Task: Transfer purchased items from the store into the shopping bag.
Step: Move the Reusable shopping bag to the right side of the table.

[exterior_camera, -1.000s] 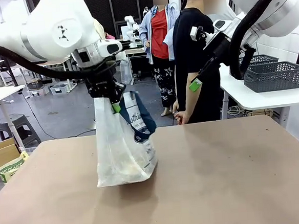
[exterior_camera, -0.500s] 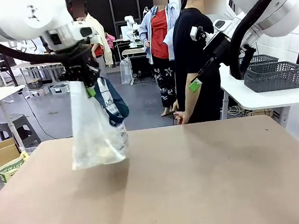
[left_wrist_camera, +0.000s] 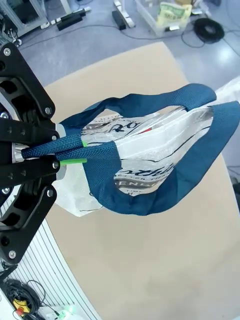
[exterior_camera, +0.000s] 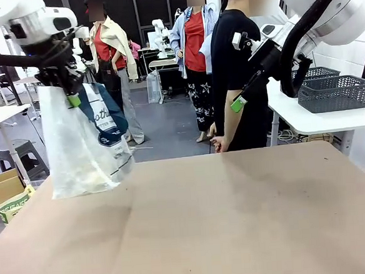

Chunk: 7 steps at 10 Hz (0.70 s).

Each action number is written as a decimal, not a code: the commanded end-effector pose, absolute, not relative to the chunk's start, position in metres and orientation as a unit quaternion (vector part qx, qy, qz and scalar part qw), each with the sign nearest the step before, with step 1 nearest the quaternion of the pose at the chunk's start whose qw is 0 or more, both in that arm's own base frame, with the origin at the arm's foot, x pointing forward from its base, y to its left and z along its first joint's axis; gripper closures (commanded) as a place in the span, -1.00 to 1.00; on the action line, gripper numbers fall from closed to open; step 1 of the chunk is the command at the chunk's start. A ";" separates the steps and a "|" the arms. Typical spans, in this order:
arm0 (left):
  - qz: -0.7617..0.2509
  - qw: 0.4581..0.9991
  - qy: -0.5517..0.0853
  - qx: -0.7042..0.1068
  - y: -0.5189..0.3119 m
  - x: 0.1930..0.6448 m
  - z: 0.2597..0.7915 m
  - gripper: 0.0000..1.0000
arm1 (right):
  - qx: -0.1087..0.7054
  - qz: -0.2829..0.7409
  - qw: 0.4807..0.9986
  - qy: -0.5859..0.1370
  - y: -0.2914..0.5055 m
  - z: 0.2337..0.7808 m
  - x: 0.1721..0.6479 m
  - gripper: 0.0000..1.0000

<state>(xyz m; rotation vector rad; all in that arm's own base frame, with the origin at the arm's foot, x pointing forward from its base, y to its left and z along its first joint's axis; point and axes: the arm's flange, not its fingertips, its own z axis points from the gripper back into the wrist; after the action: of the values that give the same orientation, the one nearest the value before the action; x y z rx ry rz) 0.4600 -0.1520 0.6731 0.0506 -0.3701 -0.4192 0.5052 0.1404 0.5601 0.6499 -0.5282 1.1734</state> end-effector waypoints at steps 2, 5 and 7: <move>-0.218 0.954 -0.206 0.003 -0.108 0.436 0.689 1.00 | 0.292 0.534 0.754 -0.245 0.142 0.560 0.505 -1.00; -0.222 0.955 -0.199 0.008 -0.079 0.422 0.691 1.00 | 0.292 0.534 0.754 -0.245 0.142 0.560 0.505 -1.00; -0.214 0.958 -0.191 0.012 -0.095 0.433 0.690 1.00 | 0.292 0.534 0.754 -0.245 0.142 0.560 0.505 -1.00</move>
<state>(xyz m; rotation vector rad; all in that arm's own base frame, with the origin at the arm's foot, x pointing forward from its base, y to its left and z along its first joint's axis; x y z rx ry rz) 0.4298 -0.0886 0.6833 0.0258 -0.3665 -0.4397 0.5052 0.1405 0.5601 0.6499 -0.5282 1.1735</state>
